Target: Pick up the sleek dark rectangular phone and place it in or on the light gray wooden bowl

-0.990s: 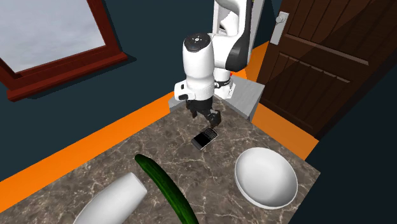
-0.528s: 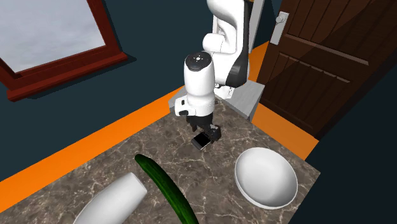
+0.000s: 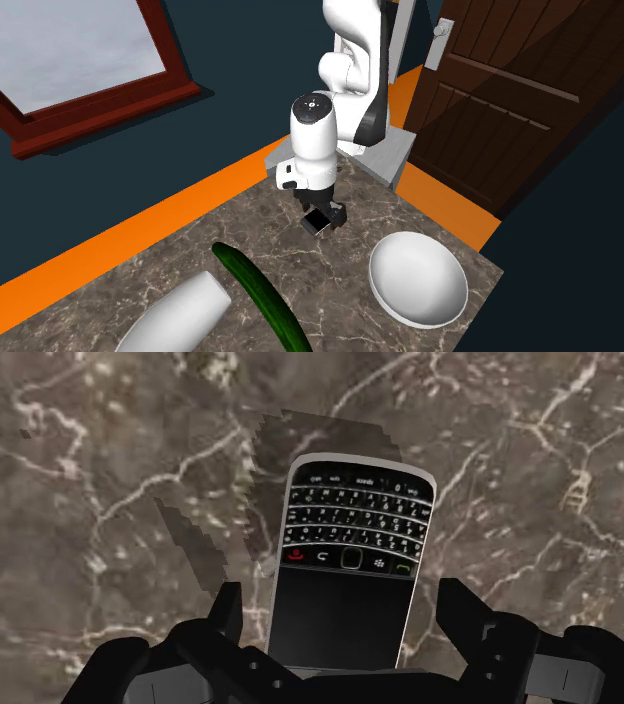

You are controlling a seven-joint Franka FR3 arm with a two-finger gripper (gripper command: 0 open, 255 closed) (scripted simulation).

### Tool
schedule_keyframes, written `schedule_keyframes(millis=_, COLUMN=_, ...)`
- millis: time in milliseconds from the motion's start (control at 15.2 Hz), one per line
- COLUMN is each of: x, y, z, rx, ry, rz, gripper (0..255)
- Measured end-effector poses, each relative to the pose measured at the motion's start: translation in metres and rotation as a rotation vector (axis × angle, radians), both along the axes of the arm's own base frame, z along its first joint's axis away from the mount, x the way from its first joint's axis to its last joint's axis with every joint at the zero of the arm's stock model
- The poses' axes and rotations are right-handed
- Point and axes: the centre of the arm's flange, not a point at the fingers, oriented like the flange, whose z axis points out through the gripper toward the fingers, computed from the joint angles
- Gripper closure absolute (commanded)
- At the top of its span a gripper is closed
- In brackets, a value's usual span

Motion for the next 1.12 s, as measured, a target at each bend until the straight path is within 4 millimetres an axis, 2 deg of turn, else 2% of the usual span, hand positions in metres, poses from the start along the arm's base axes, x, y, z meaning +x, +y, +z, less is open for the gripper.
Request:
schedule_keyframes(millis=132, x=0.0, y=0.0, z=0.0, rx=0.0, ry=0.0, rz=0.0, gripper=0)
schedule_keyframes(millis=198, x=0.0, y=0.0, z=0.0, rx=0.0, ry=0.0, rz=0.0, gripper=255)
schedule_keyframes(millis=858, x=0.0, y=0.0, z=0.001, rx=0.0, ry=-0.002, rz=-0.001, gripper=255)
schedule_keyframes(millis=1122, x=0.001, y=0.0, z=0.016, rx=0.0, ry=-0.001, rz=0.0, gripper=255)
